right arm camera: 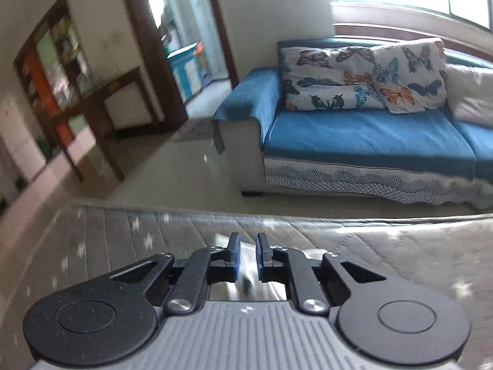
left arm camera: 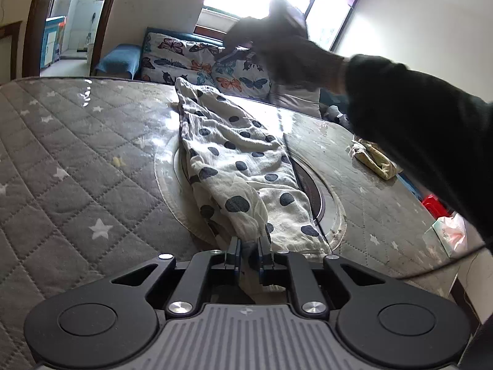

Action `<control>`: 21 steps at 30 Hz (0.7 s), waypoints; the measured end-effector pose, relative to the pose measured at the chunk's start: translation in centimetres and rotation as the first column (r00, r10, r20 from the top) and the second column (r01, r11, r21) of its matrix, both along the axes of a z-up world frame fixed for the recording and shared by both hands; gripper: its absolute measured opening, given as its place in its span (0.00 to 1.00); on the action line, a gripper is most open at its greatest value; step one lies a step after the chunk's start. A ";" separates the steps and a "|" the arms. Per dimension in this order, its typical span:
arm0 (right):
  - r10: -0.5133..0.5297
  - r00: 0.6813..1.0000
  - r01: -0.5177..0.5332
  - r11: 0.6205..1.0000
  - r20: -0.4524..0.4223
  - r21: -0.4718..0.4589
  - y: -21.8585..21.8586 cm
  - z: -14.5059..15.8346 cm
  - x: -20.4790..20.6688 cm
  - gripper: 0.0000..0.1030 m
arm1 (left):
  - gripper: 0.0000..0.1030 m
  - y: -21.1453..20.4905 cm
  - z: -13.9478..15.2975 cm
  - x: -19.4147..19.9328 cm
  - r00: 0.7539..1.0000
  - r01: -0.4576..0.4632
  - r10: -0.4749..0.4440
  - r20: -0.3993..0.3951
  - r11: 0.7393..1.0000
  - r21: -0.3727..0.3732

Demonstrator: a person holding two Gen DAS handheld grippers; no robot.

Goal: Fold clothes

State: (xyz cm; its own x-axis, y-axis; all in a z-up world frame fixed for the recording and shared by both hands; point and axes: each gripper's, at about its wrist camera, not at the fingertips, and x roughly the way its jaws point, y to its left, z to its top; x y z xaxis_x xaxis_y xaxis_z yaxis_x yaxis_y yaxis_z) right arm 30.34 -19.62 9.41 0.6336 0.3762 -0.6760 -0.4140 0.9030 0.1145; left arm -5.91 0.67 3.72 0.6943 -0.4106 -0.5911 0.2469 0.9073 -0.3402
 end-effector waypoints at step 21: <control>0.332 0.939 -0.343 0.915 -0.086 -0.212 -1.7 -2.4 -17.4 0.34 | 0.38 -1.3 1.7 2.9 0.997 -0.079 0.077 0.023 0.993 0.092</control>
State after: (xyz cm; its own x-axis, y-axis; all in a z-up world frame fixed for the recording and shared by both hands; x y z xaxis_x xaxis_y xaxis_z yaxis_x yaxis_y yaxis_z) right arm 12.98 -21.34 7.02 0.4604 0.4000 -0.7925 -0.6974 0.7153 -0.0441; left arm -3.04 -0.58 5.41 0.7336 -0.2988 -0.6103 0.1800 0.9515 -0.2495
